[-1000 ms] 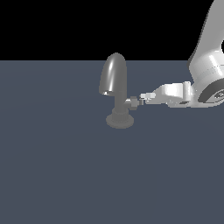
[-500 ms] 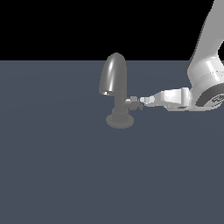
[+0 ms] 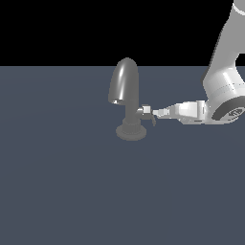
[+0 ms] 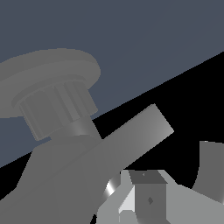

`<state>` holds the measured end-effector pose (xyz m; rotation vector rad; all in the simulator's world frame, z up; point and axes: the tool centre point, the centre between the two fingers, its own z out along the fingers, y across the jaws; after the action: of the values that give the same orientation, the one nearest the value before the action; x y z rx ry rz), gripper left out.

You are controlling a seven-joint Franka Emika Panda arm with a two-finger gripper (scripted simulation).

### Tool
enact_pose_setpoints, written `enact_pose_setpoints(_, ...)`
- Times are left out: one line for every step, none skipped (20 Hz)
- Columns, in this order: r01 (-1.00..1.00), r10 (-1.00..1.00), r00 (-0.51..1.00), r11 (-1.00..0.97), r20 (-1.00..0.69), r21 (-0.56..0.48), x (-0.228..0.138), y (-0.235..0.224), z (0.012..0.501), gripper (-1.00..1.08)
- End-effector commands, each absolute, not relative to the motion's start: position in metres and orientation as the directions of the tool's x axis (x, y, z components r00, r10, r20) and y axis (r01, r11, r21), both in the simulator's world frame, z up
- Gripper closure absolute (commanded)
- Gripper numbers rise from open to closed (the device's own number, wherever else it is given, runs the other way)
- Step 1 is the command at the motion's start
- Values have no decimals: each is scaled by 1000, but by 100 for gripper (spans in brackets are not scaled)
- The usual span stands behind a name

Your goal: Turn on the faucet by rotating a designated handle.

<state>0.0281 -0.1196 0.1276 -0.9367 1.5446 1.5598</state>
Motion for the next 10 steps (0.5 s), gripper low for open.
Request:
enact_pose_setpoints(-878,8,-479,17,-878,479,33,-119,104,108)
enact_pose_setpoints(-876,8,-481,18,-877,481,34,-119,100,108)
enact_pose_setpoints(-875,9,-484,18,-875,484,34,-119,97,108)
enact_pose_setpoints(-873,9,-487,18,-874,487,35,-119,93,108)
enact_pose_setpoints(-872,9,-489,19,-872,489,36,-119,90,108)
enact_pose_setpoints(-870,10,-492,19,-871,492,37,-119,86,108)
enact_pose_setpoints(-869,10,-494,19,-869,494,37,-119,83,108)
enact_pose_setpoints(-868,10,-497,20,-868,497,38,-119,79,108)
enact_pose_setpoints(-866,11,-499,20,-866,499,39,-119,76,108)
enact_pose_setpoints(-865,11,-502,20,-865,502,40,-119,72,108)
